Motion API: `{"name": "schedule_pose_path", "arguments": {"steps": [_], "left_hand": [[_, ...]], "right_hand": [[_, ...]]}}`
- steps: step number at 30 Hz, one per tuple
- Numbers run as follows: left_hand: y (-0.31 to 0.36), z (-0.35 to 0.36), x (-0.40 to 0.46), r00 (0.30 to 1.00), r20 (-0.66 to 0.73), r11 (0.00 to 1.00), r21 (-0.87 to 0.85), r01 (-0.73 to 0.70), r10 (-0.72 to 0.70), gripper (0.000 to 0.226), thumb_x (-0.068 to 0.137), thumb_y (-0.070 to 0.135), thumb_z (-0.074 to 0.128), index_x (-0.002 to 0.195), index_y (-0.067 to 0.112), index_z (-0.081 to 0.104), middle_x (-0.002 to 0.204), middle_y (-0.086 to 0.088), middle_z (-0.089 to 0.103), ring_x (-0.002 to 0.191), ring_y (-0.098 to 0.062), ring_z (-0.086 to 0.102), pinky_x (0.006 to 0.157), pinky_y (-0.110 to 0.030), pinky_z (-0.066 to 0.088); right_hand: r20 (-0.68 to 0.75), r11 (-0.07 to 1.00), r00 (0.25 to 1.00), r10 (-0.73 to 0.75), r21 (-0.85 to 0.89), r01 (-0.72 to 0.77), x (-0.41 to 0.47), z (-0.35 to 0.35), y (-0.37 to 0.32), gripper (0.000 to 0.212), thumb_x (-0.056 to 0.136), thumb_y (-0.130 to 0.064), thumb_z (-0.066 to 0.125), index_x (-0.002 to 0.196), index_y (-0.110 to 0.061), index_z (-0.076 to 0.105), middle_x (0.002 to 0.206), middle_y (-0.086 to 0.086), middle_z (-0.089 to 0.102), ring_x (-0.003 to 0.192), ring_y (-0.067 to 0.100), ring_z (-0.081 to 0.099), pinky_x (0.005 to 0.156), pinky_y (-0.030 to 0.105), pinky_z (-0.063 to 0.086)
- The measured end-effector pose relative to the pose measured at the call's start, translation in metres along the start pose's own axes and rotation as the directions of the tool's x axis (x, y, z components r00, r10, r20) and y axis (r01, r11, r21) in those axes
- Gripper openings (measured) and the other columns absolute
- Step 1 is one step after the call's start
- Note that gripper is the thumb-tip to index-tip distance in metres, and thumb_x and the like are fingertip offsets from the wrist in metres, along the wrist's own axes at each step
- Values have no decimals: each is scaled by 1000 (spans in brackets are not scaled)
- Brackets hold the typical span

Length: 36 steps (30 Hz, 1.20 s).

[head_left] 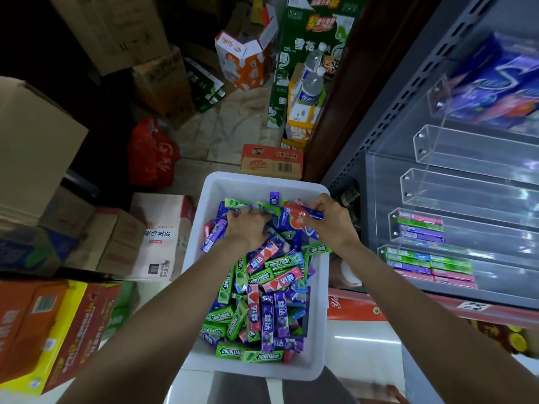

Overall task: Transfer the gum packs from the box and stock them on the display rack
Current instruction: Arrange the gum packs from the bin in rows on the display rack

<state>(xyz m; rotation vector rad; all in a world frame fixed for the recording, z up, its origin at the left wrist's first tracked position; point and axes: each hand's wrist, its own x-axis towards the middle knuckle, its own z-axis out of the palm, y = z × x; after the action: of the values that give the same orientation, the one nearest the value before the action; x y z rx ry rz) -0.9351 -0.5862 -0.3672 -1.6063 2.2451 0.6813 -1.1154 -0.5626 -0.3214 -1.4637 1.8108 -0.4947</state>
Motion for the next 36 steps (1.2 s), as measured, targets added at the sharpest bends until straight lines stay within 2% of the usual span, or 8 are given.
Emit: {"name": "schedule_pose_path", "arguments": {"steps": [5,14,17,19,22,26,31,36], "left_hand": [[-2,0,5,999,43,1000,-13,4,-3,42,91,35,57,132,24,52,132,-9,39,131,-28,30,106,-48,26],[-1,-8,10,993,54,988,107,-112,107,28,89,32,61,116,22,58,124,-3,55,123,-23,40,102,-41,28],[-10,-7,3,987,-29,988,-2,-157,157,32,88,34,62,118,24,61,123,-1,51,122,-23,38,102,-39,27],[-16,-6,-4,977,-188,973,-184,-139,104,34,87,33,63,118,19,61,118,-4,51,117,-24,41,98,-37,31],[-16,-11,-17,929,-369,836,-514,-190,-16,24,86,21,67,107,10,62,102,-6,54,103,-24,48,88,-34,38],[2,-34,-41,923,-368,496,-826,-269,-112,9,91,13,61,90,13,52,83,2,59,72,-7,57,65,-18,44],[48,-94,-60,875,-422,204,-902,-381,-237,9,91,8,58,89,17,56,77,-1,60,62,0,57,59,-14,46],[132,-153,-64,861,-492,135,-869,-476,-128,26,89,4,59,113,14,55,89,5,64,66,8,61,65,-11,50]], "right_hand": [[-12,995,997,75,66,-74,-4,1,3,30,80,-20,73,92,-10,47,91,2,55,82,15,53,53,14,38],[29,987,993,116,109,-118,-13,-4,-2,17,85,-18,67,99,-7,67,95,10,68,89,25,65,81,40,53],[32,980,990,139,141,-142,-16,-8,-5,19,87,-10,62,104,-3,67,100,15,69,93,28,66,86,47,52],[24,965,987,161,207,-162,-19,-13,-10,22,87,-5,60,108,-2,65,101,14,68,91,26,66,85,41,54],[-9,907,981,195,383,-177,-27,-25,-23,30,88,-3,59,118,-2,59,100,11,63,81,17,63,70,21,53],[-64,787,986,151,611,-81,-39,-54,-38,30,89,-5,60,119,-7,59,103,11,66,87,19,64,79,35,55],[-132,652,990,45,754,71,-57,-114,-53,8,93,-14,54,96,-19,60,95,4,63,78,12,66,61,36,59],[-194,570,977,-85,795,207,-71,-196,-40,25,88,2,56,102,-19,55,94,2,64,72,5,65,58,19,53]]}}
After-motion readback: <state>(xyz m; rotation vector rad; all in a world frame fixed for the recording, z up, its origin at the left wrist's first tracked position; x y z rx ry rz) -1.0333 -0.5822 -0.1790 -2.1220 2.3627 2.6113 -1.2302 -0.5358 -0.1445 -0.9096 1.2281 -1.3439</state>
